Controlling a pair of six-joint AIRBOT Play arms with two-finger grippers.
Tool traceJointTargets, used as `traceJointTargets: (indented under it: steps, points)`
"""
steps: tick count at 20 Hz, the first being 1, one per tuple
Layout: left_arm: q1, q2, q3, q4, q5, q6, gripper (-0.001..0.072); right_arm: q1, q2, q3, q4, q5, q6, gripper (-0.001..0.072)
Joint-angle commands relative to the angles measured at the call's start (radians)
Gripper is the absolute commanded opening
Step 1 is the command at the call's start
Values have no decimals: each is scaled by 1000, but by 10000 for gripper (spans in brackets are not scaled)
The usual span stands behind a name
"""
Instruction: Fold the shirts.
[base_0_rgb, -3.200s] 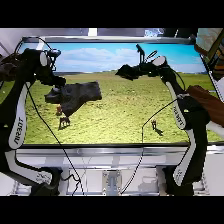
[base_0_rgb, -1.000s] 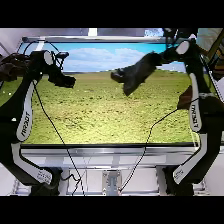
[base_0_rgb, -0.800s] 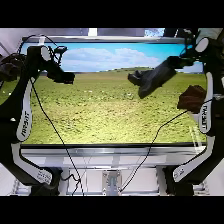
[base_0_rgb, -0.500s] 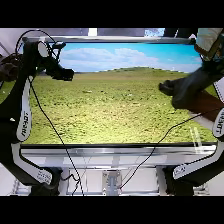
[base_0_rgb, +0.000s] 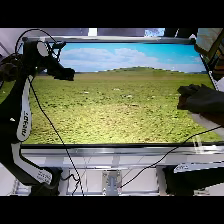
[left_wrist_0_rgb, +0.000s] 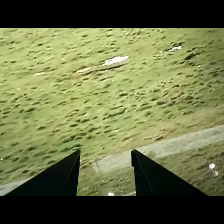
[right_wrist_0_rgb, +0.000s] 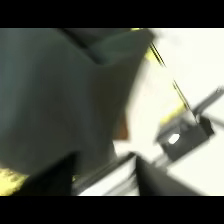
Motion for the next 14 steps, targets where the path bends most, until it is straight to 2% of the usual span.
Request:
traceJointTargets:
  steps: [1, 4, 5, 6, 7, 8, 10, 11, 12, 13, 14]
  points:
    - [0, 0, 1, -31, 0, -11, 339, -149, 5, -10, 122, 41, 14, 494]
    - [0, 0, 0, -43, -9, -27, 339, -209, 5, -10, 208, 24, 21, 493]
    - [0, 0, 1, -65, -11, -26, 339, -222, 5, -10, 300, -1, 32, 492]
    - [0, 0, 1, -93, -11, -26, 336, -233, 5, -9, 433, -30, 31, 458]
    - [0, 0, 3, -121, -12, -26, 277, -238, 5, -9, 595, -57, 20, 345]
    - [0, 0, 15, -144, -18, -25, 124, -235, 5, -4, 747, -75, -14, 286]
    - [-1, 0, 72, -192, -20, -22, 95, -198, 6, 23, 951, -105, -50, 263]
    - [-4, 1, 117, -216, -19, -22, 80, -167, 9, 42, 1016, -116, -56, 214]
    - [-9, 7, 156, -232, -15, -22, 60, -130, 16, 58, 1072, -126, -72, 98]
    - [-15, 24, 179, -249, -2, -19, 18, -82, 28, 64, 1133, -139, -101, 24]
    - [-24, 55, 180, -259, 23, -10, 17, -28, 43, 64, 1181, -161, -105, 24]
